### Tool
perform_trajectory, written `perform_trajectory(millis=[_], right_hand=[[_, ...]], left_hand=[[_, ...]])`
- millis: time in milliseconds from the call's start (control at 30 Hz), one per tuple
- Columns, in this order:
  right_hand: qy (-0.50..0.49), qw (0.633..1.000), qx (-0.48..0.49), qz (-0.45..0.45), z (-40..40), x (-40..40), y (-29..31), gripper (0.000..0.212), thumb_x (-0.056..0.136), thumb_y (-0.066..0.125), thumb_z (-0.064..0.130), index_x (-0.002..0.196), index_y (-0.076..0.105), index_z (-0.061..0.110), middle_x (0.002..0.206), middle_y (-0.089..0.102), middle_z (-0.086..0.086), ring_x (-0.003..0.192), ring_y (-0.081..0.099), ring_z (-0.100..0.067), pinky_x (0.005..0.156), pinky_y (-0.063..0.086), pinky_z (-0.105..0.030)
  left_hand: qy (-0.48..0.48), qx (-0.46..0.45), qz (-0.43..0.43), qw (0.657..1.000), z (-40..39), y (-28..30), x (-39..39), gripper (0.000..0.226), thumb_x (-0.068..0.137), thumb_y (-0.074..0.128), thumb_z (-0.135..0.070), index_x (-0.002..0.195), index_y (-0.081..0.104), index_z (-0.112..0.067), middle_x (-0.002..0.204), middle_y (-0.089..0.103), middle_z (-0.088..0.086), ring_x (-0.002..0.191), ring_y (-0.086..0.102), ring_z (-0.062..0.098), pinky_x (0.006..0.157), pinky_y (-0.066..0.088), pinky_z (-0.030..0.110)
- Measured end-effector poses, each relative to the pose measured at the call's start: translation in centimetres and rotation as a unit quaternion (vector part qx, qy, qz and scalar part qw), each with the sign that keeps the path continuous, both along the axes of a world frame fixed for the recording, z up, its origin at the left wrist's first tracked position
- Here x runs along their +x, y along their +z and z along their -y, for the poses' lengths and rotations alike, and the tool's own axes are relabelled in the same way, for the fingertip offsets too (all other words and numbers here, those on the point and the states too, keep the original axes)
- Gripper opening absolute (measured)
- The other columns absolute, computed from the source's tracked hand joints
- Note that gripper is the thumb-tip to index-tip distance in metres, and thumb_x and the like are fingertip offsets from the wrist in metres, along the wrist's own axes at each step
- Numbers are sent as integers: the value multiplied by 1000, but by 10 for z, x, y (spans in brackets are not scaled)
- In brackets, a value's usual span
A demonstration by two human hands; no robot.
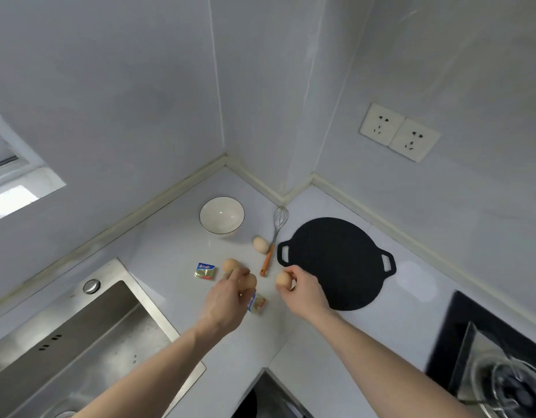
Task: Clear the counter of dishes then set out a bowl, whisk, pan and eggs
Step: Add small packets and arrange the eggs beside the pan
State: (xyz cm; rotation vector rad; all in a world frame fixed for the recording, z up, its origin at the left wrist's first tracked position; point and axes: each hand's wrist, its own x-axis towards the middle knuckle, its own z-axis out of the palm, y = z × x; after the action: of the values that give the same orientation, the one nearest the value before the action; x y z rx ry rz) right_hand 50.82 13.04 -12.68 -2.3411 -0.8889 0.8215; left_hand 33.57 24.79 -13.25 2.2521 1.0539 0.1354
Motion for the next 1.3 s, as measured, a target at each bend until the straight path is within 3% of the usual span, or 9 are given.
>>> perform_trajectory(millis=[133,267,533,767,933,1033,1133,1300], right_hand=[[-103,994,16,-26,69,40,16,32,85,73,40,115,64,32,108,65,11,97,64,-10,82,57,-30],[-210,976,12,-58,130,83,20,31,82,77,40,110,65,31,100,67,12,93,67,-11,84,62,-38],[-349,933,-11,-81,204,153,-2,39,82,74,33,117,64,19,100,71,-3,75,73,-20,83,63,-43],[-351,934,-30,-64,226,205,-29,35,82,71,36,114,62,24,98,67,5,88,73,-26,91,60,-44],[-320,946,-37,-43,232,246,-44,27,82,67,36,106,58,31,98,65,11,94,72,-26,92,59,-43],[-310,949,-47,-30,234,264,-51,25,82,60,38,103,63,25,93,66,9,93,72,-26,83,57,-35],[-305,951,-45,-21,232,277,-54,14,82,55,36,84,57,23,79,59,6,89,73,-27,65,47,-28],[-305,951,-41,-23,224,290,-59,14,80,52,33,70,49,24,71,53,5,79,69,-24,62,45,-27]], left_hand=[[-44,-30,38,998,38,23,53,34,95,60,-42,126,54,-32,112,66,-6,90,66,23,72,48,35],[-117,-41,48,991,85,34,120,33,93,64,-42,123,56,-29,112,63,-7,98,63,20,81,50,33],[-212,-57,-24,975,157,17,226,37,94,61,-36,128,53,-23,119,62,1,103,63,27,81,49,37],[-255,-32,-63,964,176,-10,291,40,95,63,-31,130,51,-17,124,58,6,108,61,33,80,46,38],[-285,-5,-80,955,185,-31,332,33,93,65,-23,123,51,-15,118,58,7,97,61,32,76,49,40],[-290,9,-73,954,192,-38,355,33,93,65,-19,123,50,-14,120,55,9,87,54,29,69,45,39],[-294,20,-68,953,198,-45,374,36,95,64,-19,127,49,-12,122,53,10,101,55,32,71,43,39],[-279,12,-55,959,207,-57,401,32,96,61,-14,125,48,-10,122,53,11,109,51,38,73,44,40]])
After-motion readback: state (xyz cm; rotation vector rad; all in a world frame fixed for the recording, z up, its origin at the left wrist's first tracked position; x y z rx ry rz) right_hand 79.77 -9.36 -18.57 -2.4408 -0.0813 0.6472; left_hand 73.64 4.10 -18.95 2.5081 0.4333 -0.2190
